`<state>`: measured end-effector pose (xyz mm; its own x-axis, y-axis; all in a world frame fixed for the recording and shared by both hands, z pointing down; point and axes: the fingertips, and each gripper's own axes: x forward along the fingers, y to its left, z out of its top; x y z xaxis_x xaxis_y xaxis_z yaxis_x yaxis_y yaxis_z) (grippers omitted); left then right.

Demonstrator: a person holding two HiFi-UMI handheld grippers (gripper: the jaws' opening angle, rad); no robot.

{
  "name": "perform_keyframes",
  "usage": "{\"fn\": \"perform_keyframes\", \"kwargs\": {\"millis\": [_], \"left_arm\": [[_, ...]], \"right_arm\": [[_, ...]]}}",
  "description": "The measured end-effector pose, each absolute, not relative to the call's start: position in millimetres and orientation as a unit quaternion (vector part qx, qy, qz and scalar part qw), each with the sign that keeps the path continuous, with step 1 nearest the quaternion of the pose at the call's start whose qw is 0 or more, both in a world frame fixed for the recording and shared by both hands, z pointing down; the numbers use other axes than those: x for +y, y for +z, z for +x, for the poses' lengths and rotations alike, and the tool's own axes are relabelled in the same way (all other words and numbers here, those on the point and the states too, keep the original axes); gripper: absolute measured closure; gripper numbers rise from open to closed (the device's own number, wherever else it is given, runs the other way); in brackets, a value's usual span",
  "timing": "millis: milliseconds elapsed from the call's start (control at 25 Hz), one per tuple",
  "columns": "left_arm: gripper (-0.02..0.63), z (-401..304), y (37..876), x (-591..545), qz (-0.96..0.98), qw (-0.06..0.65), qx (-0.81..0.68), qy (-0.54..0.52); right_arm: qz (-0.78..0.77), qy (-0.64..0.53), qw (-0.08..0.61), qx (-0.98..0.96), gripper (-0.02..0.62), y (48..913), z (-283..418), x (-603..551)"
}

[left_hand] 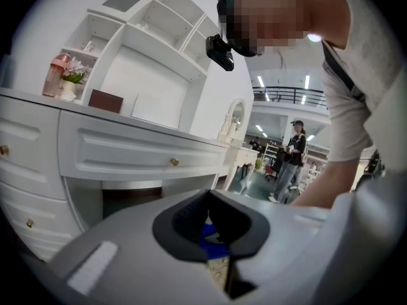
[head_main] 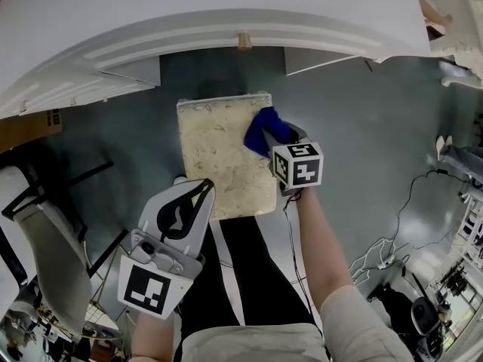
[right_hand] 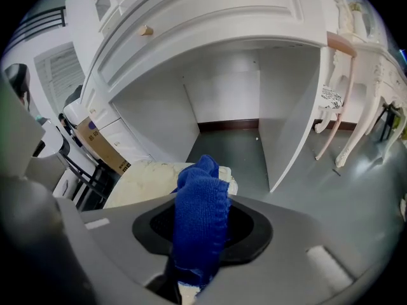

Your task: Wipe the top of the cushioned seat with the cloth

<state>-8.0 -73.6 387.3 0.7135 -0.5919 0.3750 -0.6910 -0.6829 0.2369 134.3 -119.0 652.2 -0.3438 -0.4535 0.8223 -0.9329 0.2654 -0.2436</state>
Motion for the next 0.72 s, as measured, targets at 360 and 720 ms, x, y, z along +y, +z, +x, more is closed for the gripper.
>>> {"fn": "perform_keyframes", "kwargs": {"millis": [360, 720], "left_arm": [[0.606, 1.2, 382.8, -67.4, 0.904, 0.186, -0.359, 0.136], [0.606, 1.7, 382.7, -66.2, 0.907, 0.184, -0.355, 0.134]], "right_arm": [[0.46, 0.394, 0.314, -0.731, 0.468, 654.9, 135.9, -83.6], [0.45, 0.402, 0.315, -0.733, 0.468, 656.4, 135.2, -72.3]]}}
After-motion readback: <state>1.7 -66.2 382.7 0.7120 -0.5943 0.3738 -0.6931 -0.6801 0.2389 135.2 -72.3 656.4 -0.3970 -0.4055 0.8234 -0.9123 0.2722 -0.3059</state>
